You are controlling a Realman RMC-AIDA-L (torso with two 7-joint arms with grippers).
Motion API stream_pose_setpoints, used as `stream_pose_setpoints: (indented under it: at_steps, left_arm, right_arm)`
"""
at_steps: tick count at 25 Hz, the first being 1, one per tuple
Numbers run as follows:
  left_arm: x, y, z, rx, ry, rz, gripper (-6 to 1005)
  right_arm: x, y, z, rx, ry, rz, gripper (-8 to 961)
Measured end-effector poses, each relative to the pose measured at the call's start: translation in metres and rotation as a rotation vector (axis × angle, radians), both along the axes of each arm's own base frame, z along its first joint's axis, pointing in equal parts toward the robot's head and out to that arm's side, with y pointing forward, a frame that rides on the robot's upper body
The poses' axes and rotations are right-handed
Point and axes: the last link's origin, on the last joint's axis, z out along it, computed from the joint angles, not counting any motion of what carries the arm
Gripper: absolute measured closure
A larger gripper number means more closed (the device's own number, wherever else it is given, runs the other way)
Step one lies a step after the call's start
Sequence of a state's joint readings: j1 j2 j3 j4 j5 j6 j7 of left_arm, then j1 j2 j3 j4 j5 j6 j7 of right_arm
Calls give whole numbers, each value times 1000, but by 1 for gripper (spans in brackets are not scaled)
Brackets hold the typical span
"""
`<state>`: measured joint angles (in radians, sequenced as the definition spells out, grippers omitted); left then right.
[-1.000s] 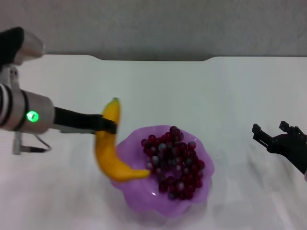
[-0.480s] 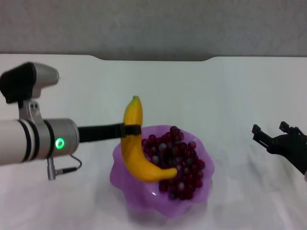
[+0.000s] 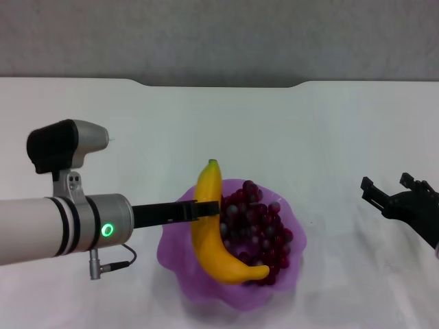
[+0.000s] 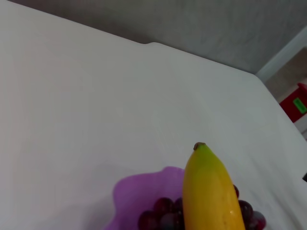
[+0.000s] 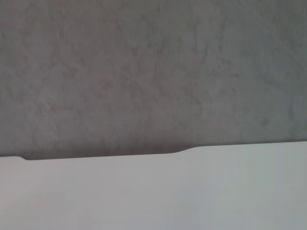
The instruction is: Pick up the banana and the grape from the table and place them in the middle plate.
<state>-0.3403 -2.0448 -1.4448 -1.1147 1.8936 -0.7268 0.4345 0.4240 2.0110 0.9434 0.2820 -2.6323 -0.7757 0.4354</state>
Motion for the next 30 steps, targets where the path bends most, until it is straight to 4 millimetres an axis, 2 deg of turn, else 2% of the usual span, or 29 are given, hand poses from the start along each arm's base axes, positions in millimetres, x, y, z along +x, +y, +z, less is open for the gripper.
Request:
stream_pose_setpoints:
  at_steps: [10,15,18,21,22,25,27,30]
  left_arm:
    - [-7,3,-2,28,-60,-9,427]
    - [-6,4,4,61,-65,-47,253]
    - [-10,9,27,157,-27,-124,185]
    - [-24,9,58,287,-6,-154,135]
    - [-33,9,72,352,-1,-160,119]
    - [-58,5,96,498,29,-194,103]
    - [-74,5,102,580,87,-237,104]
    - [-96,4,99,680,150,-266,106]
  right_arm:
    - [-4,3,0,0,2,16,50]
    - [-4,3,-1,-2,2,16,50]
    - [-5,3,-1,-8,-5,19,50]
    - [-11,7,-2,-13,-40,53,50]
    - [-15,10,-3,-13,-55,72,50]
    - [-24,14,-5,-10,-86,116,50]
    - [-26,14,-6,-9,-102,129,50]
    - [-26,13,-7,-12,-109,132,50]
